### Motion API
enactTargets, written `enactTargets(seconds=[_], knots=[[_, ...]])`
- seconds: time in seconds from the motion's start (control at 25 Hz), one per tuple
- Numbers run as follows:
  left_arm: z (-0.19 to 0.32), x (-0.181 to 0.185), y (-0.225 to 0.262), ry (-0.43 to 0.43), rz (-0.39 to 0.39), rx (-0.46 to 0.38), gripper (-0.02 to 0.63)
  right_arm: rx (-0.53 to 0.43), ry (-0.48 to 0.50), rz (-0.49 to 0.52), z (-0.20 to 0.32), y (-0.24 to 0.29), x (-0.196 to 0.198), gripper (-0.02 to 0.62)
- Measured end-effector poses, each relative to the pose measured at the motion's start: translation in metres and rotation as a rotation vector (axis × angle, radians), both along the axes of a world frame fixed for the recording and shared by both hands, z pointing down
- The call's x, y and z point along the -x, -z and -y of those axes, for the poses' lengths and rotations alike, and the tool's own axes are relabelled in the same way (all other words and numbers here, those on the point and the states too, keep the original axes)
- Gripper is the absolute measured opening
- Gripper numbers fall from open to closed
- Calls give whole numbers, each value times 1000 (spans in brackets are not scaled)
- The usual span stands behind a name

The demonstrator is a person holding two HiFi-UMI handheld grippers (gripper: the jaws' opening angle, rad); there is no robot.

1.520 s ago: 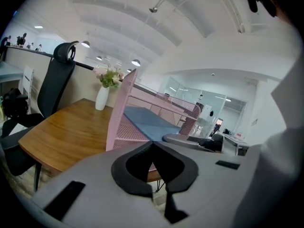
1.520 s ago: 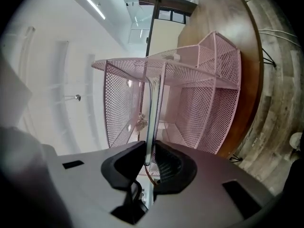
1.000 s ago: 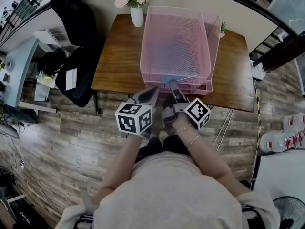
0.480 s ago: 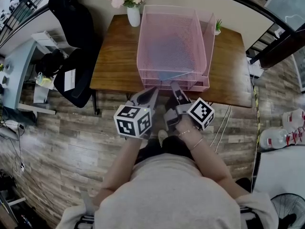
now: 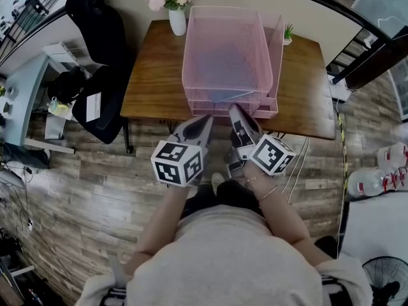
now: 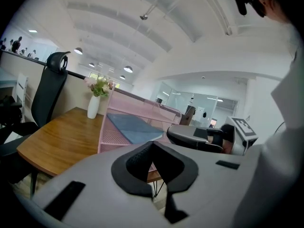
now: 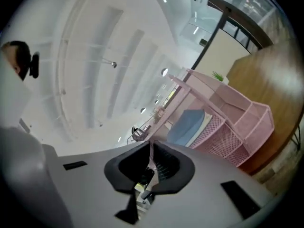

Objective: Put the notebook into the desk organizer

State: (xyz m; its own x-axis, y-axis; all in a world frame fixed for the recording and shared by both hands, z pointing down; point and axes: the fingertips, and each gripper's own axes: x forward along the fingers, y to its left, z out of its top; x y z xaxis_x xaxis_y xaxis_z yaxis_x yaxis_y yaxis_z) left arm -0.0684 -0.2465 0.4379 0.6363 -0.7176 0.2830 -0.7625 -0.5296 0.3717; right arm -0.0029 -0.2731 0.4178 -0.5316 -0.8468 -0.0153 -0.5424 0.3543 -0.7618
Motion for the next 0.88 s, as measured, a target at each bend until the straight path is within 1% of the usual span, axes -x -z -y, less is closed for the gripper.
enactTargets(seconds=[0.2, 0.32, 0.44, 0.56, 0.72, 0.88], knots=[[-2, 2, 10, -3, 9, -40, 11, -85, 47, -160, -10, 10, 6, -2], [-2, 0, 13, -7, 8, -49, 11, -128, 82, -256, -16, 13, 11, -4], [-2, 2, 15, 6, 1, -57, 11, -183, 106, -381, -19, 18, 17, -5], [-2, 4, 17, 10, 21, -72, 12, -239, 136, -500, -22, 21, 23, -4], [-3, 4, 16, 5, 54, -83, 12, -265, 172, -586, -28, 16, 28, -3], [-6, 3, 15, -21, 64, -87, 12, -267, 203, -641, -32, 8, 34, -3]])
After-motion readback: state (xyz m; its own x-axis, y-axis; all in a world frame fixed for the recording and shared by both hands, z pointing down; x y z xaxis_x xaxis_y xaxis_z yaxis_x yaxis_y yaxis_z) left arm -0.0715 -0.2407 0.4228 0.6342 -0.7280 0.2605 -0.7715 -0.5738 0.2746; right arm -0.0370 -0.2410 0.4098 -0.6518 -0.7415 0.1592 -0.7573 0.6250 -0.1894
